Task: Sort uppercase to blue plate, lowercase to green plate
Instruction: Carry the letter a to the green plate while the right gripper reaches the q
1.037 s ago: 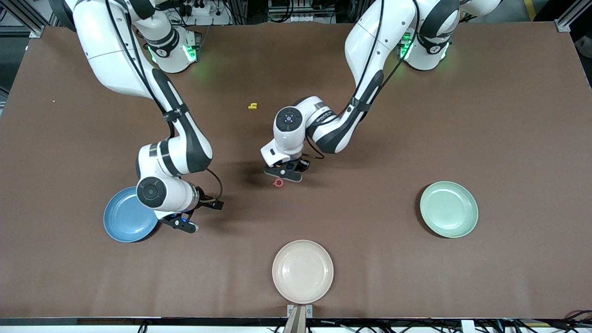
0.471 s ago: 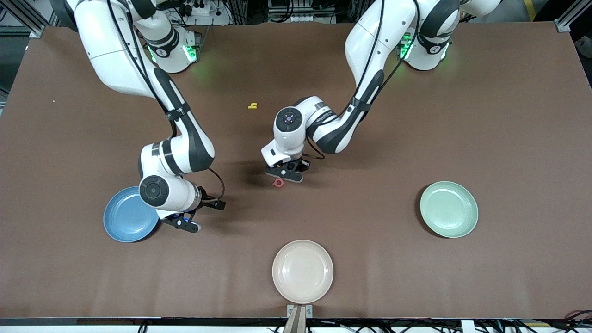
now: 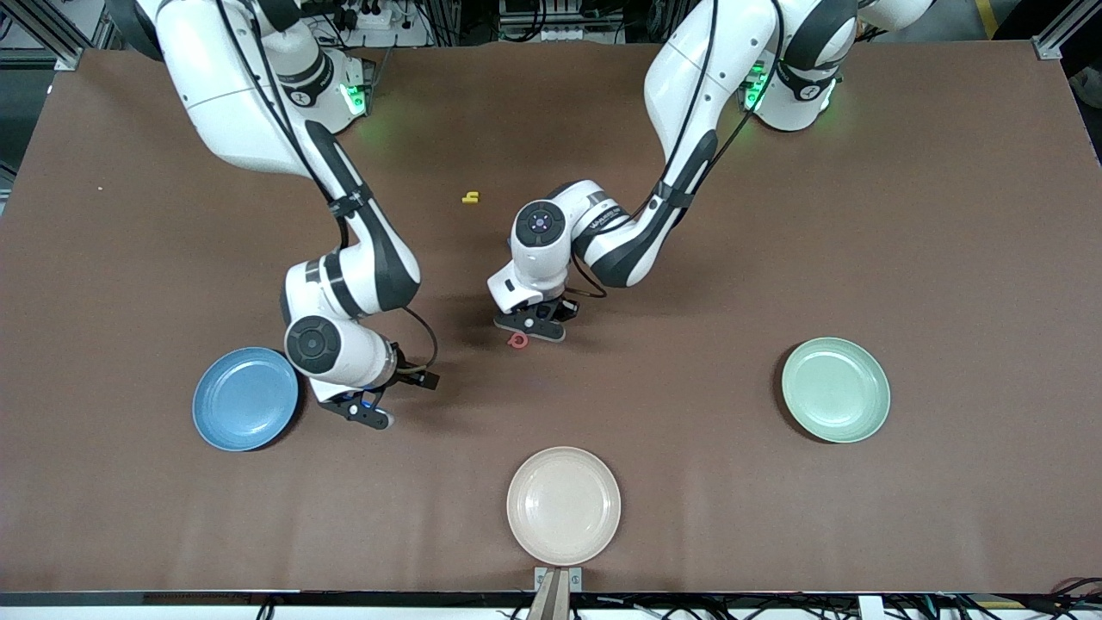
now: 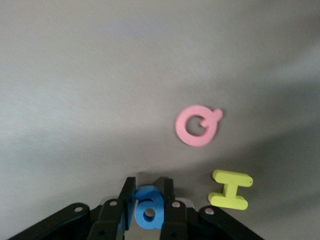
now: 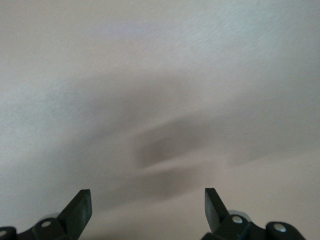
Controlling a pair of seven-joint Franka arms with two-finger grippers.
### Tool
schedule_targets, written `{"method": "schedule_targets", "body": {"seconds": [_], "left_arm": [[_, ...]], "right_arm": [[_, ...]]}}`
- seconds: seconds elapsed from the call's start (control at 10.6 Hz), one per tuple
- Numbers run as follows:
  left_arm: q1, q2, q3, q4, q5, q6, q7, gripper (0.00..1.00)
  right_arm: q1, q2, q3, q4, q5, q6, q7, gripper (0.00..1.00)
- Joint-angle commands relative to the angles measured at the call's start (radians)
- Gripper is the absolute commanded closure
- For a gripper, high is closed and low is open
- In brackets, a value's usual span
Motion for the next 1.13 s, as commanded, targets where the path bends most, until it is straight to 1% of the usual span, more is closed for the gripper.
{"method": "schedule_targets", "body": {"seconds": [0.0, 0.09, 0.28, 0.47, 0.57, 0.75, 0.85, 0.94, 1.04], "left_arm": [[0.071, -0.100, -0.002, -0.020, 0.013, -0.074, 0.011, 1.00], [0.109, -0.131, -0.004, -0.020, 0.013, -0.099, 0.046, 1.00], [0.194, -0.192, -0.008, -0.020, 0.009, -0.163, 0.146, 1.00], [0.280, -0.242, -0.010, -0.020, -0.004, -0.235, 0.273, 1.00], [0.318, -0.258, -0.010, -0.022, -0.002, -0.274, 0.309, 1.00], [0.402, -0.271, -0.010, -0.022, -0.002, -0.318, 0.416, 1.00], [0.436, -0.271, -0.010, -0.023, 0.002, -0.338, 0.453, 1.00], [0.473, -0.269, -0.010, -0.025, 0.002, -0.344, 0.497, 1.00], [0.507, -0.262, -0.010, -0.031, 0.002, -0.345, 0.508, 1.00]], "right_arm": [[0.019, 0.012, -0.002, 0.008, 0.018, 0.018, 0.029, 0.00], [0.031, 0.017, -0.002, 0.009, 0.015, 0.018, 0.062, 0.00], [0.093, 0.035, -0.002, 0.032, 0.012, 0.018, 0.113, 0.00], [0.203, 0.048, -0.002, 0.044, 0.009, 0.041, 0.136, 0.00], [0.247, 0.067, -0.002, 0.069, 0.004, 0.040, 0.204, 0.00], [0.307, 0.136, -0.007, 0.170, -0.003, 0.026, 0.291, 0.00], [0.326, 0.167, -0.010, 0.208, -0.035, 0.018, 0.293, 0.00], [0.335, 0.189, -0.010, 0.234, -0.090, -0.008, 0.308, 0.00], [0.338, 0.198, -0.009, 0.250, -0.126, -0.032, 0.331, 0.00]]}}
